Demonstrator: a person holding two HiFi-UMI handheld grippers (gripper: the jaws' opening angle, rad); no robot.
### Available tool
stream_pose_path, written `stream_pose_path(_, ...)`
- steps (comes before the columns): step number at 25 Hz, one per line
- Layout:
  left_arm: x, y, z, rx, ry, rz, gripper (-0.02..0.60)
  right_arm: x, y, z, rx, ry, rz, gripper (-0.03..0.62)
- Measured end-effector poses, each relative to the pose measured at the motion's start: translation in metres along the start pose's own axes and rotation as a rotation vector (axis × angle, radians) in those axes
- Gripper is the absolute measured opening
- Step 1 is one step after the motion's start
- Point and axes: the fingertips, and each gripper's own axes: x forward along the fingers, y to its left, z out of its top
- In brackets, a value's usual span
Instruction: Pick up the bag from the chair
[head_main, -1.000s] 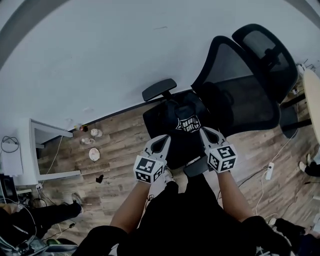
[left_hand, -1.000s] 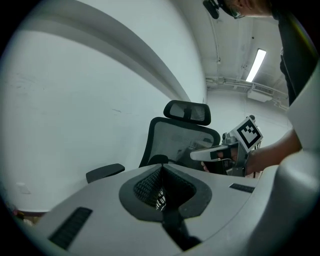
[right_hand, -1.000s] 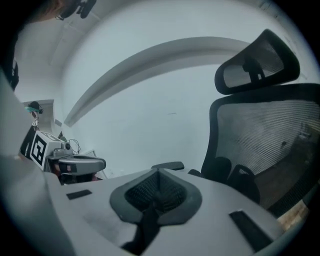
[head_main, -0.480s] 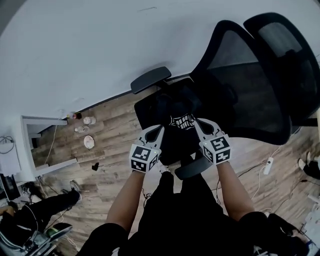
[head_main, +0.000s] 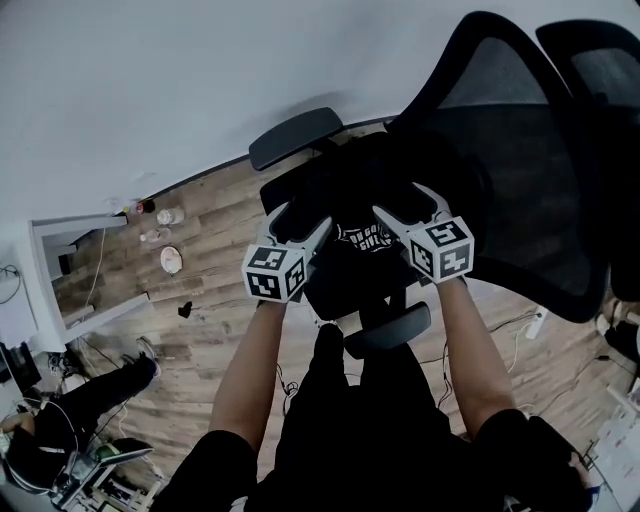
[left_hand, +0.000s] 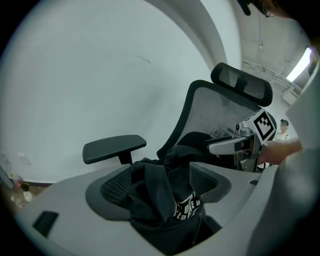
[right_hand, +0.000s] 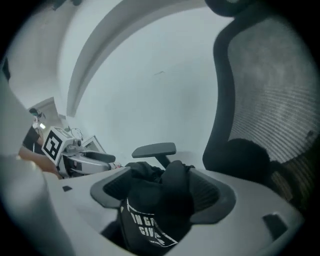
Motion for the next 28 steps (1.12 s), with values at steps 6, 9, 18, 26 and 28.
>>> stream_pose_path(6,0.048,0.020,-0.024,-0.153,0.107,-0.063,0.415,0.047,-0.026,-0.034,0.170,0.166,0.062,0.396)
stream_pose_path(9,0.068,0.012,-0.037,-0.178,0.166,-0.159,0.419,0.070,-0.029,-0.051,0.199,0.260,0.102,0.403)
stream_pose_path(18,0.085,0.000,-0.045,-0.064,0.196,-0.133,0.232,0.074,-0.037,-0.056,0.022,0.297,0.037,0.166)
stream_pose_path(26,0.057,-0.031,-0.007,0.113,0.018,-0.106,0.074,0.043,-0.013,-0.022,-0.138,0.062,-0.010,0.071)
stream_pose_path(28,0.043,-0.041,0.002,0.159,-0.025,-0.111,0.067,0.032,-0.006,-0.012,-0.167,0.004,-0.017,0.064)
